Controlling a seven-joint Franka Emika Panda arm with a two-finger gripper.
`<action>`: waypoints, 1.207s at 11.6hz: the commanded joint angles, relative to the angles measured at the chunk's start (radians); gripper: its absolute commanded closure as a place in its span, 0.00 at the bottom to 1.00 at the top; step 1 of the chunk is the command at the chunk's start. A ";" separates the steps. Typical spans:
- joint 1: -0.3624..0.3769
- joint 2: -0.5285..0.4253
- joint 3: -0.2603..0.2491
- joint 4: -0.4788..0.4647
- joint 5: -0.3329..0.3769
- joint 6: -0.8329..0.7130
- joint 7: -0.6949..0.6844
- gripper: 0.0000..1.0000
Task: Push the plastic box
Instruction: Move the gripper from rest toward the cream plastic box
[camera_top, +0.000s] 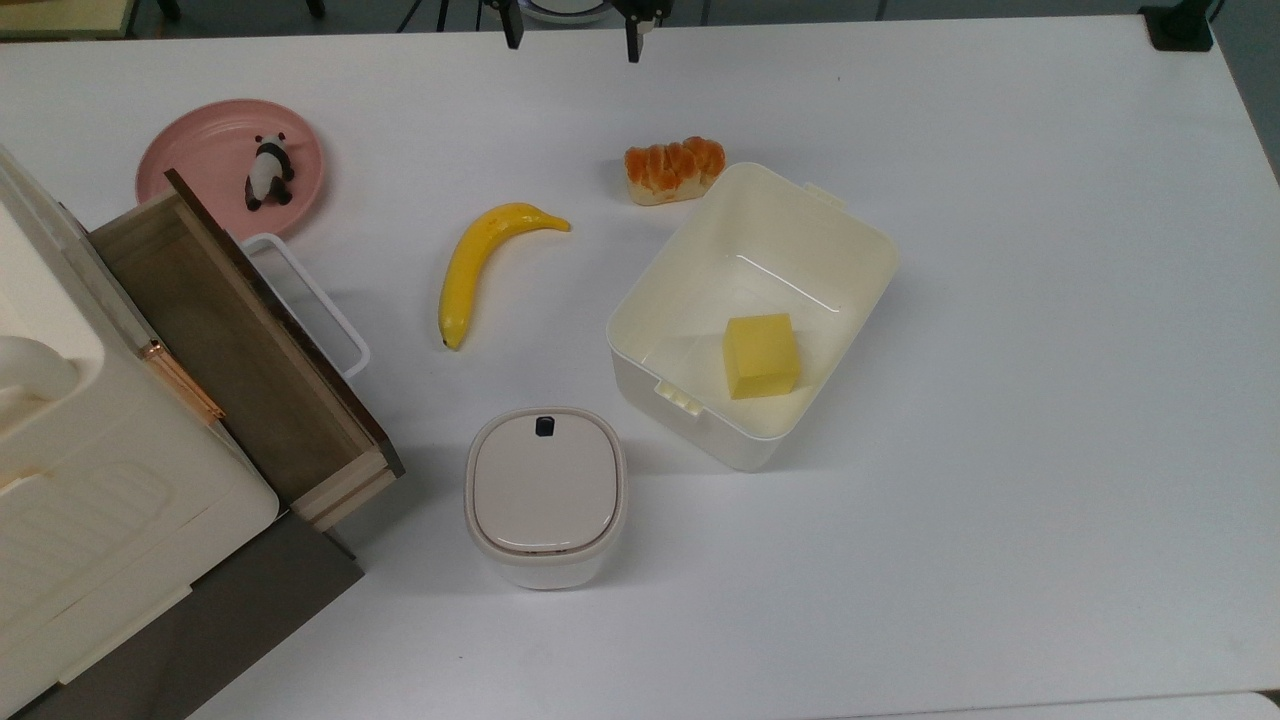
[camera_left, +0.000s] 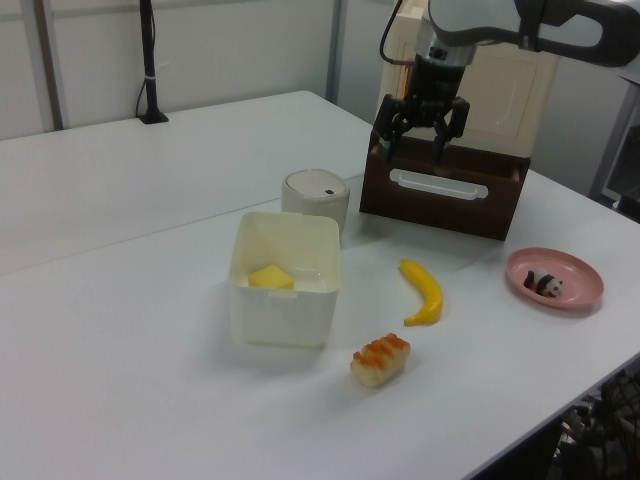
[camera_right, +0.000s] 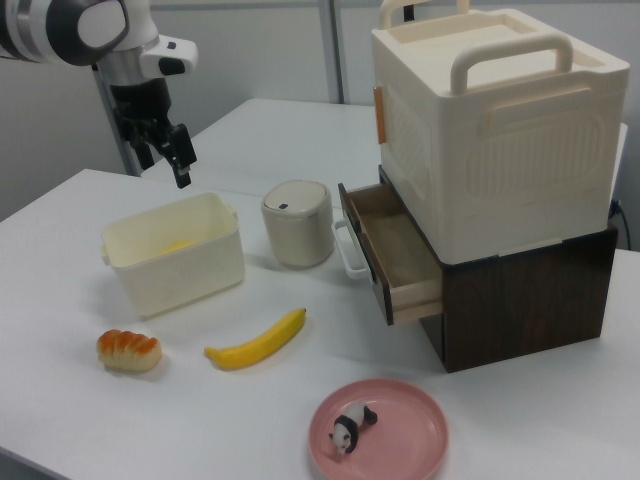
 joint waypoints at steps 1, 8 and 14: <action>0.011 -0.008 0.021 -0.005 0.006 0.011 0.019 0.00; 0.027 -0.008 0.023 -0.014 0.003 0.000 -0.042 0.00; 0.028 0.010 0.056 -0.039 0.003 0.007 -0.171 0.00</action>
